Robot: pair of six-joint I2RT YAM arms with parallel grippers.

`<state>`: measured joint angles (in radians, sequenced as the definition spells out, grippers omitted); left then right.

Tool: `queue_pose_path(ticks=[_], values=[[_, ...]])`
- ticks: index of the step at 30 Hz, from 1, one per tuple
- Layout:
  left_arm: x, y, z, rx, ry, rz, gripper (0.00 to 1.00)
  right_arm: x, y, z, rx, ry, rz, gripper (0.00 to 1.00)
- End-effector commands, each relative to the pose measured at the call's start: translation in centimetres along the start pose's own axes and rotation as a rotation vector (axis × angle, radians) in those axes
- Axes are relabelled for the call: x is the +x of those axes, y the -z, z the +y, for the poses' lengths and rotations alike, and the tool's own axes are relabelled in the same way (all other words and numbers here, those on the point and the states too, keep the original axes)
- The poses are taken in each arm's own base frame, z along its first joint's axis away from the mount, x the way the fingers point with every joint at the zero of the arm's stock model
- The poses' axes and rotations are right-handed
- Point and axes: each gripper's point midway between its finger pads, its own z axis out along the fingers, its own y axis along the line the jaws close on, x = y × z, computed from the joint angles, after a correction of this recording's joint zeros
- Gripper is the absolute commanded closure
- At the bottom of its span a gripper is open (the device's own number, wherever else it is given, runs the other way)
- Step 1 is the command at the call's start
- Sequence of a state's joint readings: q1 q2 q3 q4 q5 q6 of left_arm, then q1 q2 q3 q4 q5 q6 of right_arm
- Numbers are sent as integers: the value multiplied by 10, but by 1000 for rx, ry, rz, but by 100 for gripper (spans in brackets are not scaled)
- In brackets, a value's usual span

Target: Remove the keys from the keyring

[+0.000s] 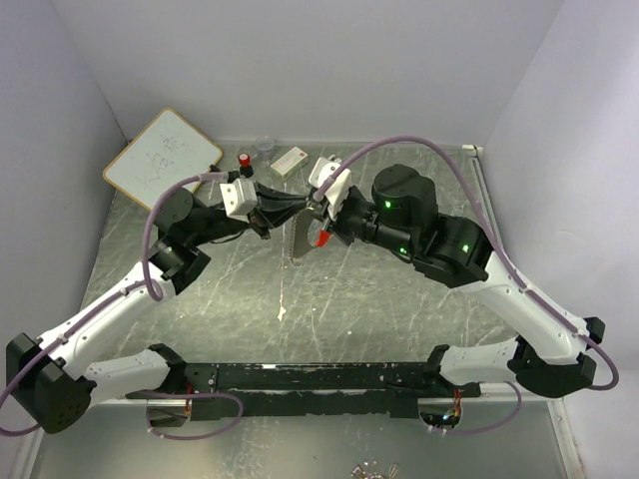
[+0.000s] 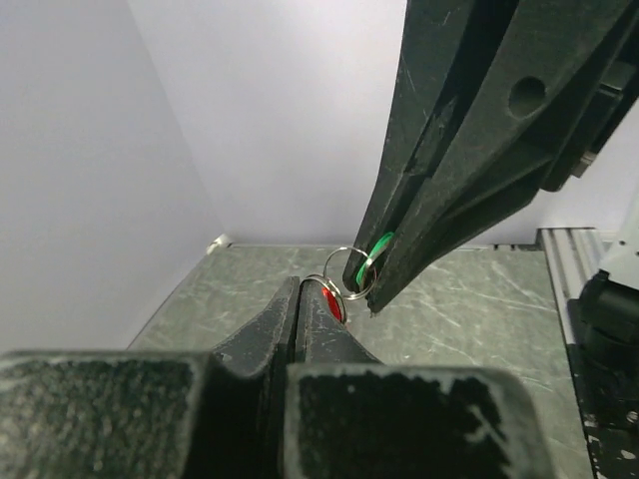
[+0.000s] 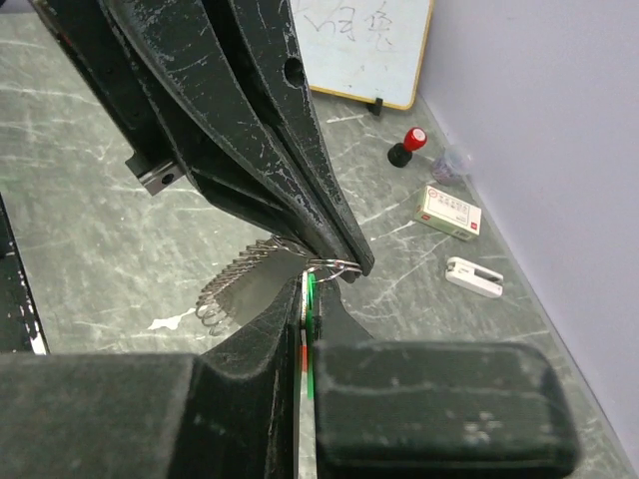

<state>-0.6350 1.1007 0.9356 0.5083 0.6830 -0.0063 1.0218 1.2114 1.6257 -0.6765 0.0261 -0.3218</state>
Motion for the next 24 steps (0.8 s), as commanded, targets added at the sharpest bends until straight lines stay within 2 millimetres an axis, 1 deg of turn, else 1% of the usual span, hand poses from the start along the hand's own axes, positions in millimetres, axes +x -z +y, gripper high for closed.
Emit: queue_pose_path(ticks=[1,4,6,9,14,16,19,24], values=[[53,16,48,-262,20,212,93,-50,12,15,-88,-14,-185,100],[64,22,57,-318,19,266,93,-52,11,14,-88,-9,-186,100],[66,25,60,-343,16,276,93,-53,10,14,-86,-8,-186,100],[65,27,62,-367,16,261,93,-53,7,15,-96,-11,-183,100],[53,25,59,-356,22,195,93,-46,-2,23,-120,-22,-178,100],[45,21,55,-332,29,161,93,-41,-6,26,-123,-30,-176,100],[28,14,45,-269,40,101,93,-30,-16,31,-130,-42,-163,100],[14,11,38,-237,55,50,93,-15,-35,42,-165,-53,-130,100]])
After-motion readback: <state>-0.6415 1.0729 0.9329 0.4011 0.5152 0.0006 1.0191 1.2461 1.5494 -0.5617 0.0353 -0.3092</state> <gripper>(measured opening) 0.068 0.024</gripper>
